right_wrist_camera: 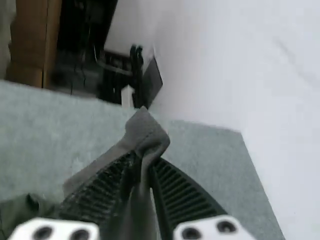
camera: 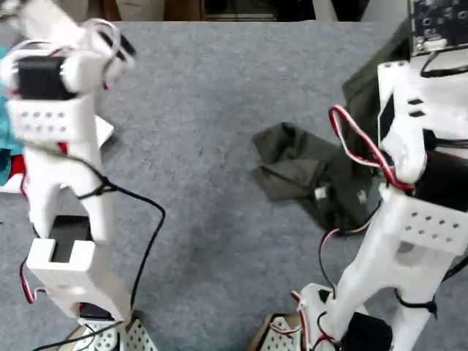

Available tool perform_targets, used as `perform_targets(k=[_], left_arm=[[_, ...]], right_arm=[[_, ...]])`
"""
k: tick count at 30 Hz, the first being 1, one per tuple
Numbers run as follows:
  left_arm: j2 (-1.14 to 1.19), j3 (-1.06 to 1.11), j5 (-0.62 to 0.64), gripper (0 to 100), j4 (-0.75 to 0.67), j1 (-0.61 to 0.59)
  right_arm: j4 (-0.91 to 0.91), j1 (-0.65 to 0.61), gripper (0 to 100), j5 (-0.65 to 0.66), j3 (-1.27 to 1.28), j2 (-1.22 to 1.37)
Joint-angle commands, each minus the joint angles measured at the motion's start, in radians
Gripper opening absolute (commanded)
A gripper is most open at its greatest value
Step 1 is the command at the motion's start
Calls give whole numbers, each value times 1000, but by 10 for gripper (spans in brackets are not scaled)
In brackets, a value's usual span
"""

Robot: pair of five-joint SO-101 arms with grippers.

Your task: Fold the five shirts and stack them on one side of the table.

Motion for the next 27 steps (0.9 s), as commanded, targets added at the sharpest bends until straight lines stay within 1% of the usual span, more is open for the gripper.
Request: perform_targets(k=[1, 3, 6, 10, 13, 16, 19, 23, 27], left_arm=[[-51, 150, -64, 168, 9, 61], [-51, 219, -118, 168, 9, 109], [-51, 331, -178, 165, 9, 226], [-50, 459, -187, 165, 3, 433], [-50, 543, -189, 167, -74, 582], [-50, 634, -213, 168, -209, 689], [-39, 738, -255, 168, -362, 755], [-41, 924, -259, 168, -652, 818], [-39, 1060, -258, 165, -944, 862]], right_arm=[[5, 21, 4, 46, 27, -30], [3, 19, 4, 61, 7, -31], [-3, 19, 4, 57, -81, -25], [-35, 30, 4, 64, -128, -22], [-86, 108, 4, 64, -73, -22], [-176, 203, 4, 64, 54, -22], [-279, 291, 4, 64, 194, -22], [-422, 397, 4, 64, 374, -22], [-572, 463, 4, 58, 550, -22]])
